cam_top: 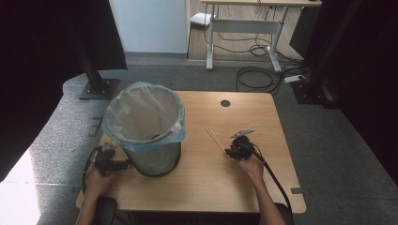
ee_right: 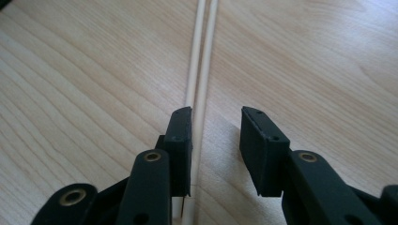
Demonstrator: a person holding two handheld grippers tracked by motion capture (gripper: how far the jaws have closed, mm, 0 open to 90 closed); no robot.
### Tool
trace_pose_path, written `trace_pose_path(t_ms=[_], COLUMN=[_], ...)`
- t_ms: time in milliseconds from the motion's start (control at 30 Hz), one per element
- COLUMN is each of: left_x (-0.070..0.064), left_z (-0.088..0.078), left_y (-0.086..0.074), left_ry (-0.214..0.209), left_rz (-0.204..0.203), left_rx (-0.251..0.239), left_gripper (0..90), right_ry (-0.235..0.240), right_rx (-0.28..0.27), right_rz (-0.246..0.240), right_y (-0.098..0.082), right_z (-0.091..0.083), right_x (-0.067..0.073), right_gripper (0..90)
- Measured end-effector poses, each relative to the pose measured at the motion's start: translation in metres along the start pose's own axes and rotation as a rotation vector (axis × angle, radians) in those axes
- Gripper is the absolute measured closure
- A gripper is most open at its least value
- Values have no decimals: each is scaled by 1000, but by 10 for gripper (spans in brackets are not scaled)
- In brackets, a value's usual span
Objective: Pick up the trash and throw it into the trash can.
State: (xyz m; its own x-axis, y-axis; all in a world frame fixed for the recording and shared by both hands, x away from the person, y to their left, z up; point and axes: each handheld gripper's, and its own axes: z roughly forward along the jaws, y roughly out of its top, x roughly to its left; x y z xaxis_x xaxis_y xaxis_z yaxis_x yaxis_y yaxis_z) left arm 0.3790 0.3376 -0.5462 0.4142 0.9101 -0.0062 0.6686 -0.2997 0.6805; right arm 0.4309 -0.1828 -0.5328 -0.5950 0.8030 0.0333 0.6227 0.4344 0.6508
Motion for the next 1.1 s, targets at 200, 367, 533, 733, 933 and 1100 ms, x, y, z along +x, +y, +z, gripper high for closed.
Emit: trace_pose_path(t_ms=[200, 367, 533, 733, 933, 1100], left_x=[0, 0, 0, 0, 0, 0], left_z=[0, 0, 0, 0, 0, 0], left_y=[0, 0, 0, 0, 0, 0], left_ry=[0, 0, 0, 0, 1, 1], left_rz=[0, -1, -1, -1, 0, 1], left_rx=[0, -1, -1, -1, -2, -1], left_gripper=[108, 107, 107, 108, 107, 107], right_ry=[-20, -31, -59, -47, -9, 17], right_rx=[10, 21, 29, 4, -32, -56], right_rz=[2, 43, 50, 67, 84, 67], right_y=[-2, -2, -2, 3, 14, 28], right_z=[3, 1, 0, -12, -37, -56], right_x=[0, -3, -3, -5, -5, -1], right_gripper=[741, 842, 846, 846, 846, 846])
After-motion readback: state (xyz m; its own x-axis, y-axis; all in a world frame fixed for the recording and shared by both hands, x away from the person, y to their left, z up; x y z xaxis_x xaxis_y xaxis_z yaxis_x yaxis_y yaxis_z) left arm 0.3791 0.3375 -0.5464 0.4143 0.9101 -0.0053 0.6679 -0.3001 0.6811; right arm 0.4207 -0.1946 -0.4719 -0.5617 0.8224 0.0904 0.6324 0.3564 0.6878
